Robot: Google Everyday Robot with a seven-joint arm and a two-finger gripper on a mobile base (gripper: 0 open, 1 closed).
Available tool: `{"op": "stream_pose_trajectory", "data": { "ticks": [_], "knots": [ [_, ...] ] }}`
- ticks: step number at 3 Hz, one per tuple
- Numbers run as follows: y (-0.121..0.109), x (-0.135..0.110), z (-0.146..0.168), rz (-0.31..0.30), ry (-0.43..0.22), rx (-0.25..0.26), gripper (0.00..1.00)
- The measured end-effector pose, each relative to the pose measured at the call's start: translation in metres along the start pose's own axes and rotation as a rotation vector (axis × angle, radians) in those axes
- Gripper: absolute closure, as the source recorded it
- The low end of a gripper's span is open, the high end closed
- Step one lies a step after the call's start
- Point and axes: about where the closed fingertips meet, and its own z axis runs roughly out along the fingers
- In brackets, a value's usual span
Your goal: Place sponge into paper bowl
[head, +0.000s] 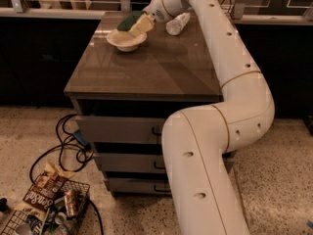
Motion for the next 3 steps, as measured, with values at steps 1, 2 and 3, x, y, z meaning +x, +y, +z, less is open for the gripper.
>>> {"op": "stream_pose_trajectory", "data": {
  "ticks": [1,2,3],
  "knots": [
    [-0.0014,0.013,0.0158,0.012,0.035,0.01,1.0],
    [0.0004,0.0145,0.0202,0.013,0.038,0.005,0.84],
    [0.0023,0.0156,0.0244,0.014,0.04,0.0,0.61]
  ]
}}
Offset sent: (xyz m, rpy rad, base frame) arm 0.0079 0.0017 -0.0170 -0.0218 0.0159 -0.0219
